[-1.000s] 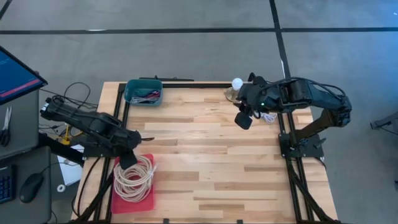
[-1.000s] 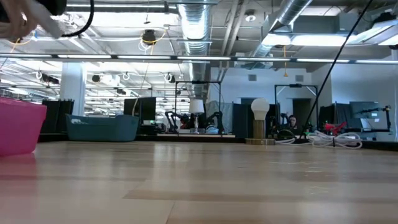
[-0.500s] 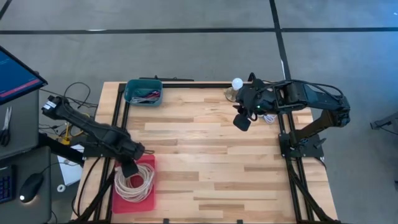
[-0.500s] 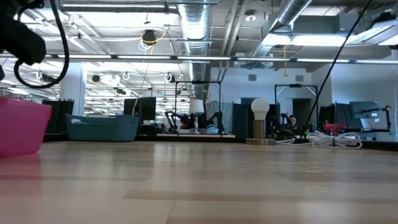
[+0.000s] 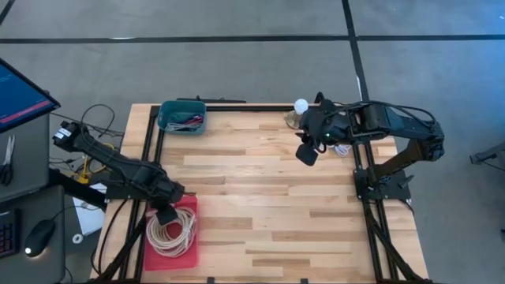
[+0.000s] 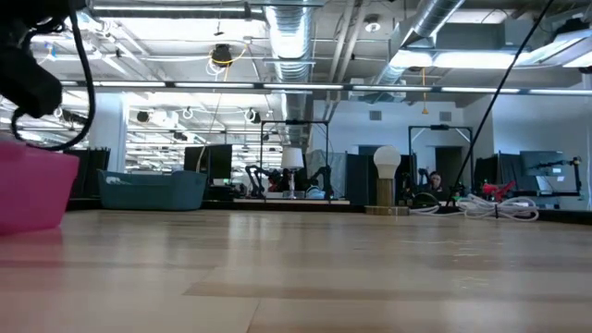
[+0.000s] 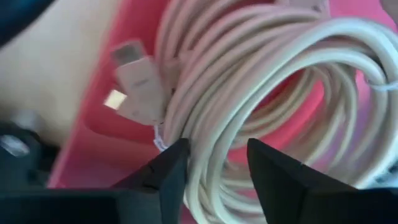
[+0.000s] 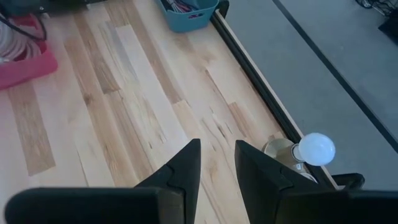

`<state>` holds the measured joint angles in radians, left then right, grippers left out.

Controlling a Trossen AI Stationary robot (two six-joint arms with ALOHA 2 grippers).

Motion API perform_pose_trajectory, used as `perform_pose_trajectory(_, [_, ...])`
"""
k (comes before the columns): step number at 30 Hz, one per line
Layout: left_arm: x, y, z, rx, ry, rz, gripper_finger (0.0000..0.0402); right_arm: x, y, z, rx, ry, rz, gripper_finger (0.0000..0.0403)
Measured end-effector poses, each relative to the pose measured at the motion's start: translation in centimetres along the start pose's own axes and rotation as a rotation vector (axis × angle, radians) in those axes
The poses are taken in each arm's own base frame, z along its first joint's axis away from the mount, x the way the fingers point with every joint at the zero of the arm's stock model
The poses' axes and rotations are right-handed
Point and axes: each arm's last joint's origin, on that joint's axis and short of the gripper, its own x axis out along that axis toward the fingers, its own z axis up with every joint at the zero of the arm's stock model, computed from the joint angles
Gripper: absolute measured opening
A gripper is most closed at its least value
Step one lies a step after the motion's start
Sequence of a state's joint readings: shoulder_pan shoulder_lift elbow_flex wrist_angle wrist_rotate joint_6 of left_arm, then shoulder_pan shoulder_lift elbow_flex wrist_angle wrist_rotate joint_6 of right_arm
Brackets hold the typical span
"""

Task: Pick & Place USB Port
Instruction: Put the brown HDMI cable into the red bin

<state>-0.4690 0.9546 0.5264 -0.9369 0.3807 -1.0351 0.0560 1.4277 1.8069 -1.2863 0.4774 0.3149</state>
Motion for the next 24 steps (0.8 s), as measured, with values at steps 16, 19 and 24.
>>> perform_pose_trajectory(16, [-0.7, -2.7, 1.4, 0.040, 0.027, -0.366, 0.0120, 0.3, -0.5, 1.5, -0.068, -0.111, 0.004, 0.0091])
perform_pose_trajectory(19, [-0.8, -2.5, 1.6, 0.062, 0.010, -0.370, 0.0105, 0.4, -0.6, 1.5, -0.072, -0.117, 0.003, 0.0091])
perform_pose_trajectory(24, [-1.3, -2.2, 2.0, 0.082, -0.031, -0.389, 0.0081, 0.4, -0.7, 1.5, -0.075, -0.109, -0.001, 0.0091])
